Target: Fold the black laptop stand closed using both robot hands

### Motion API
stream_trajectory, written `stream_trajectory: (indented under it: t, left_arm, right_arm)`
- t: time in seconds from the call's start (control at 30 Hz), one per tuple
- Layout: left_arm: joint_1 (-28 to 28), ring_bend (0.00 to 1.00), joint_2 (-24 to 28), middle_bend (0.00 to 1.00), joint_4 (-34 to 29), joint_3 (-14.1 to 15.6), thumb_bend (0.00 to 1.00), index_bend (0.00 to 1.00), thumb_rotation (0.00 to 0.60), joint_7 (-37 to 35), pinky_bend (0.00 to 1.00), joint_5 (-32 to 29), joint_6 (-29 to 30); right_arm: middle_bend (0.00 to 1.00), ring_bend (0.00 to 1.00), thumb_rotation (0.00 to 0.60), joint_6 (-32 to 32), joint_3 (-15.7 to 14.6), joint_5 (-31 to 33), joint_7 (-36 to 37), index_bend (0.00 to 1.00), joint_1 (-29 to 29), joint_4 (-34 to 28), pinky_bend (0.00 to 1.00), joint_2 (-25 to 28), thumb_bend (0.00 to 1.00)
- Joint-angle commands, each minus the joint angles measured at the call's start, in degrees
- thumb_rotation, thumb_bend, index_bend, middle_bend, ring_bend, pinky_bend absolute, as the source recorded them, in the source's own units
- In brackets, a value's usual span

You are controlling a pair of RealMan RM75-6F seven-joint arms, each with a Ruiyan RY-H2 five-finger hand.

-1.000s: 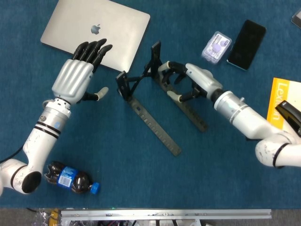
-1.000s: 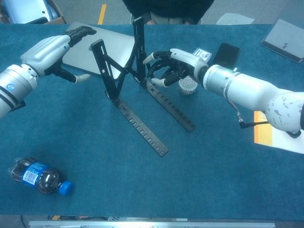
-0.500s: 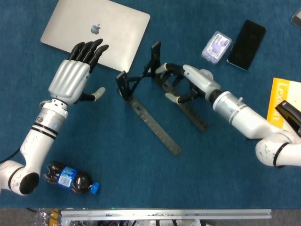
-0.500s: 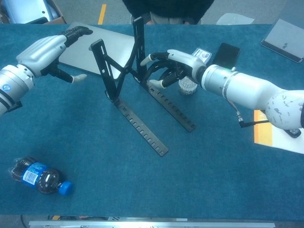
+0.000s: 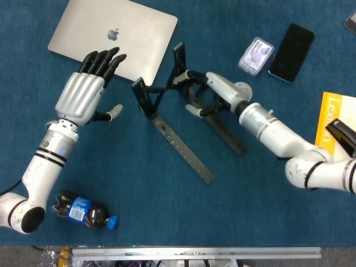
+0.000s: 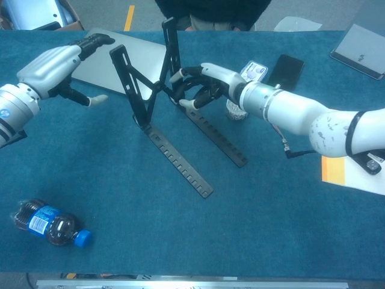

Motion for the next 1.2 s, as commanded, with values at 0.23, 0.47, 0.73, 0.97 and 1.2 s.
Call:
stream_trajectory:
  t: [0.23, 0.47, 0.73, 0.97, 1.2]
  left_arm:
    - [0.26, 0.00, 0.60, 0.00, -0.32, 0.09, 0.26, 0.00, 0.600, -0.36, 0.00, 0.33, 0.08]
    - [0.65, 0.00, 1.68, 0.00, -2.00, 1.02, 0.26, 0.00, 0.600, -0.55, 0.00, 2.16, 0.53]
    - [0.99, 0.00, 4.19, 0.00, -5.61, 2.78, 0.26, 0.00, 0.600, 0.48, 0.00, 4.48, 0.23]
    - [0.90, 0.00, 5.00, 0.00, -7.85, 3.91, 0.26, 0.00, 0.600, 1.08, 0.01, 6.11, -0.34]
    - [1.02, 0.00, 5.26, 0.00, -9.33, 5.18, 0.26, 0.00, 0.600, 1.83, 0.00, 8.01, -0.39]
  right_arm:
    - [0.40, 0.19, 0.600, 2.18, -0.81, -1.56, -0.43, 0.24, -2.91, -6.78, 0.33, 5.38, 0.32]
    - [0.39, 0.19, 0.600, 6.42, -0.89, -4.90, 0.14, 0.24, -7.25, -17.26, 0.33, 14.49, 0.32]
    - [0.38, 0.19, 0.600, 12.08, 1.20, -10.04, 2.88, 0.24, -11.51, -28.23, 0.33, 26.20, 0.32]
    - [0.38, 0.19, 0.600, 16.76, 3.11, -10.14, 3.26, 0.24, -13.12, -31.57, 0.33, 30.70, 0.32]
    - [0.38, 0.19, 0.600, 20.68, 3.58, -8.50, 1.59, 0.24, -14.05, -31.96, 0.33, 31.36, 0.32]
